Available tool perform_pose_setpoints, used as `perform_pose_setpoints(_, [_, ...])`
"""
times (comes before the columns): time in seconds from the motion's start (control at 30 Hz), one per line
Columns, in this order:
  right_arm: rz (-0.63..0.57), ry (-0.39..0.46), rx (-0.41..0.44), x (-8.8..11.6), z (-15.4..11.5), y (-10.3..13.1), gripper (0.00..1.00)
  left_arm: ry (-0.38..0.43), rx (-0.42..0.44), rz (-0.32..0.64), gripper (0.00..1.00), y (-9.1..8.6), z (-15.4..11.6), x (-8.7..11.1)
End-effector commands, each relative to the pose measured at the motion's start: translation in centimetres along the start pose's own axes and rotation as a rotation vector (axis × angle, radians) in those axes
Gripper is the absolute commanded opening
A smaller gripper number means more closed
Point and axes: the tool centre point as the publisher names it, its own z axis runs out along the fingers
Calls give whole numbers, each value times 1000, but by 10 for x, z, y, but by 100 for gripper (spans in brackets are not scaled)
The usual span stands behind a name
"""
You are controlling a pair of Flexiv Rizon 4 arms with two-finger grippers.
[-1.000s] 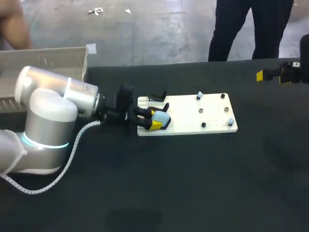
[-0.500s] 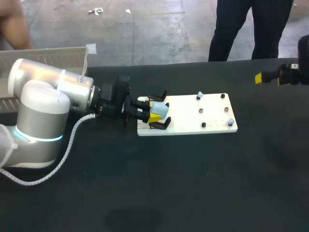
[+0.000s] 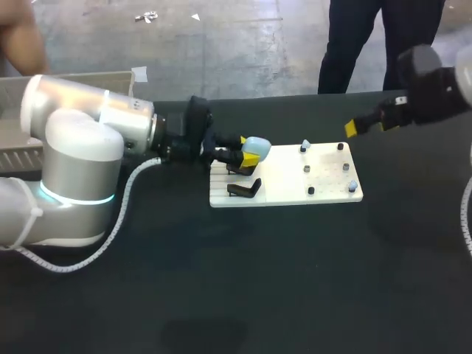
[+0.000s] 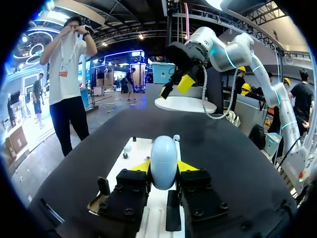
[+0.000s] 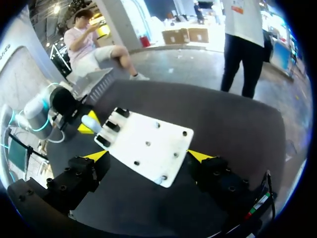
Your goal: Pick up each earbud case from the left stands, insert the matching earbuds, close the lid, and place the case in the box.
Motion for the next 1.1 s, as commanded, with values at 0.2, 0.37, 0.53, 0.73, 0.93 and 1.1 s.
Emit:
perform_pose_setpoints(0.2, [-50, 40, -98, -8, 32, 32, 100, -29, -27, 14, 0, 8, 24, -23])
perform_pose_setpoints(0.37, [-57, 41, -138, -9, 46, 42, 100, -30, -22, 30, 0, 4, 34, -30])
perform_pose_setpoints(0.53, [-63, 52, -155, -10, 54, 49, 100, -24, -36, 45, 0, 4, 40, -34])
perform_pose_setpoints(0.73, [-66, 57, -169, -11, 59, 51, 100, -25, -35, 58, 0, 5, 40, -38])
perform_pose_setpoints(0.93, [-70, 61, -171, -14, 63, 50, 100, -38, -17, 57, 0, 1, 40, -40])
perform_pose_setpoints(1.1, [-71, 62, -162, -18, 63, 48, 100, -45, -4, 65, 0, -4, 39, -42])
